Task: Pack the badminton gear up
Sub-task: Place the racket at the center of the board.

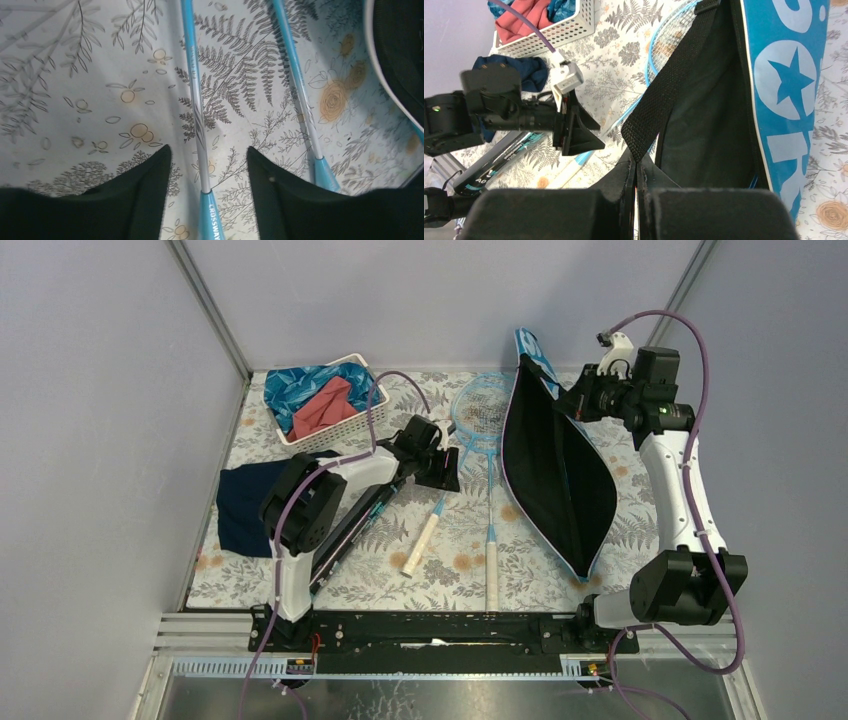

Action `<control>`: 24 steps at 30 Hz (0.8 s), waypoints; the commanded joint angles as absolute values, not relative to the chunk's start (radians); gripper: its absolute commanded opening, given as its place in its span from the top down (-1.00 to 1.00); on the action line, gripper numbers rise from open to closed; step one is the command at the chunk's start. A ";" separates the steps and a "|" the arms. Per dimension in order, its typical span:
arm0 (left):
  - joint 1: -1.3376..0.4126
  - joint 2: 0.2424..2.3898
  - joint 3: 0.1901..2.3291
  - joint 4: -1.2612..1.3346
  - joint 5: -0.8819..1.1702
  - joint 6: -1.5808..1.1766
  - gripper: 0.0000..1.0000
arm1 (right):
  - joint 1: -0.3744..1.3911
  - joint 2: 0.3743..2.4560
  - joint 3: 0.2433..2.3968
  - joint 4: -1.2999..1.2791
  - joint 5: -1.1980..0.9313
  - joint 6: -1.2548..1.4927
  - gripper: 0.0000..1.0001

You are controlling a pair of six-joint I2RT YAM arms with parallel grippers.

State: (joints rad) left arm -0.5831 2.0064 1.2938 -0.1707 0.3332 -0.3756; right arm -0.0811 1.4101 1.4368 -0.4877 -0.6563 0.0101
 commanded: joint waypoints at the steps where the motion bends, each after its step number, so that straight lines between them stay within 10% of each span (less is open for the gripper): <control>1: -0.589 1.917 1.360 -0.183 0.349 -0.279 -0.38 | -0.056 1.395 1.413 -0.458 -0.687 0.005 1.00; 7: -0.591 1.948 1.503 -0.161 0.472 -0.239 -0.82 | -0.046 1.386 1.427 -0.457 -0.715 0.010 1.00; 24: -0.600 2.337 1.904 -0.060 0.511 -0.419 -0.91 | -0.046 1.327 1.505 -0.547 -0.775 0.024 1.00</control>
State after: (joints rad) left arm -0.5896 2.3108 1.8572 -0.1474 0.5095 -0.3618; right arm -0.0521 1.3701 1.4429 -0.5369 -0.7284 0.0170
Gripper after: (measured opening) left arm 0.969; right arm 0.014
